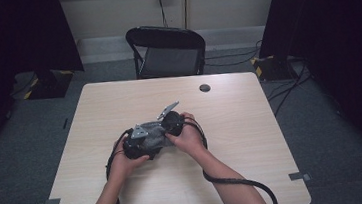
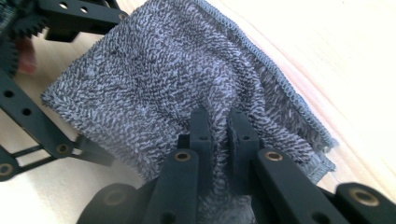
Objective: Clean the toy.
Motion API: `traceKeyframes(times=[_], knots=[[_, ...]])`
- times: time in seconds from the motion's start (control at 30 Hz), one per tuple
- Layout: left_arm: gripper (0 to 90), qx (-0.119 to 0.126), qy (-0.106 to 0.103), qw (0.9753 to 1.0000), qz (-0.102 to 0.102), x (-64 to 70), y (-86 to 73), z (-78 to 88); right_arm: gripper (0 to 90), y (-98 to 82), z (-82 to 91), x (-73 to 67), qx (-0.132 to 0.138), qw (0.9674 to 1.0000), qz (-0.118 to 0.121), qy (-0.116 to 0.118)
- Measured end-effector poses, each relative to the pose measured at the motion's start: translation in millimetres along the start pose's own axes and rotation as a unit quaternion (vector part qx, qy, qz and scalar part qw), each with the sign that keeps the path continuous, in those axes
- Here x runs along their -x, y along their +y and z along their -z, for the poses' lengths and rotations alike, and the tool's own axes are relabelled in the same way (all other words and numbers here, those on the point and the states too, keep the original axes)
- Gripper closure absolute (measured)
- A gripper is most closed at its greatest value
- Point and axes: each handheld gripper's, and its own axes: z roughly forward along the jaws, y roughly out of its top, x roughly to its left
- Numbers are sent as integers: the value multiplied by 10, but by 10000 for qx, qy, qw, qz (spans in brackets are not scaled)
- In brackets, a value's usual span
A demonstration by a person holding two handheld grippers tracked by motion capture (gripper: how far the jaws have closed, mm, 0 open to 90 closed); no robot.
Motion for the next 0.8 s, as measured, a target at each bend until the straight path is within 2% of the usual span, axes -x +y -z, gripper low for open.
traceKeyframes(times=[0.2, 0.6, 0.8], knots=[[241, -2, 0, 10000, -2, 0, 0, 0, 829, -27, 11, 91, -30, 9999, -53, -121], [241, -2, 0, 10000, -4, -1, 0, 0, 828, -150, 27, 363, -32, 9992, -368, -171], [241, -1, 0, 10000, -2, 0, 0, 0, 828, -161, 27, 446, -45, 9989, -415, -227]])
